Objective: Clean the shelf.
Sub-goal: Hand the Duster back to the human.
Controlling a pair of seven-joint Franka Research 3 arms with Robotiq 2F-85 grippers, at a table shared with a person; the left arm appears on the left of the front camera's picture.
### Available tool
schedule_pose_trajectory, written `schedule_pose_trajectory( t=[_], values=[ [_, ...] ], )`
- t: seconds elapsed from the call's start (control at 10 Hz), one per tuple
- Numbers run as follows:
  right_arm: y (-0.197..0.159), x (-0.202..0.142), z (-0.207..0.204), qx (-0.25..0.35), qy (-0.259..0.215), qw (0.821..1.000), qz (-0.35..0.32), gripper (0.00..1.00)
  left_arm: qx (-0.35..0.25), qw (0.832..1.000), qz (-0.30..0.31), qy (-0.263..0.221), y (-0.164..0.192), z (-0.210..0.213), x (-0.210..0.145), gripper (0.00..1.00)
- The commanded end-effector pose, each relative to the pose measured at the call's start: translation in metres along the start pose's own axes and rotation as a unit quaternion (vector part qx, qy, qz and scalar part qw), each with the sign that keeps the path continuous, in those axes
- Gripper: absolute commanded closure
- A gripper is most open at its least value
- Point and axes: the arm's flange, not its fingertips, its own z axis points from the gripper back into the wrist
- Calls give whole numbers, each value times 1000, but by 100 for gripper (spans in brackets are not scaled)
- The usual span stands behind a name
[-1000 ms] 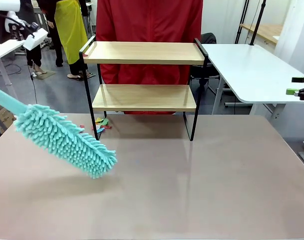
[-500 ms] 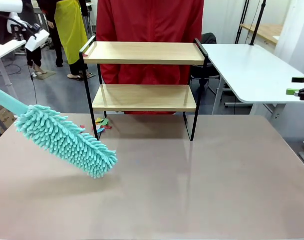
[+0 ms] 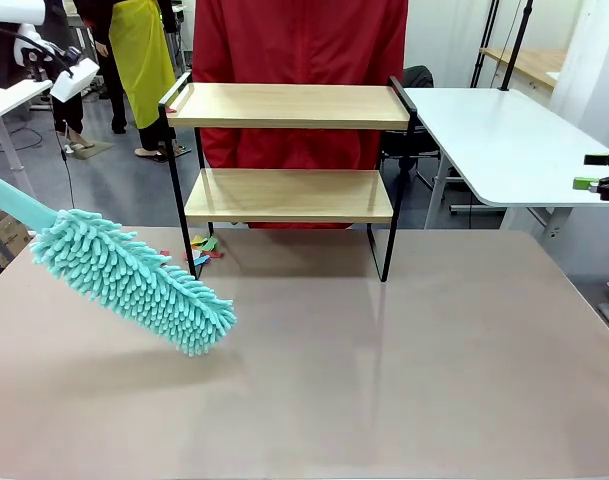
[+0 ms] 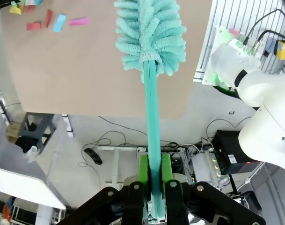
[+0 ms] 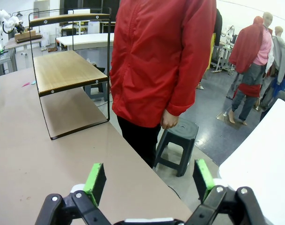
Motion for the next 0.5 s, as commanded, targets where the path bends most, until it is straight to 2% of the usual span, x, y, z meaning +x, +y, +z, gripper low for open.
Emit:
schedule_pose_trajectory(
  t=[0.0, 0.1, 0.2, 0.4],
  values=[
    [0, 6, -1, -1, 9, 1000, -6, 0, -4, 1000, 1, -9, -3, -3, -3, 87],
    [0, 0, 0, 0, 0, 1000, 0, 0, -4, 1000, 1, -9, -3, -3, -3, 87],
    [-1, 24, -1, 16, -14, 1000, -6, 0, 0, 1000, 0, 0, 0, 0, 0, 87],
    [14, 70, -19, 65, -27, 997, 17, 0, 14, 998, 16, -51, -3, -5, -9, 87]
  ],
)
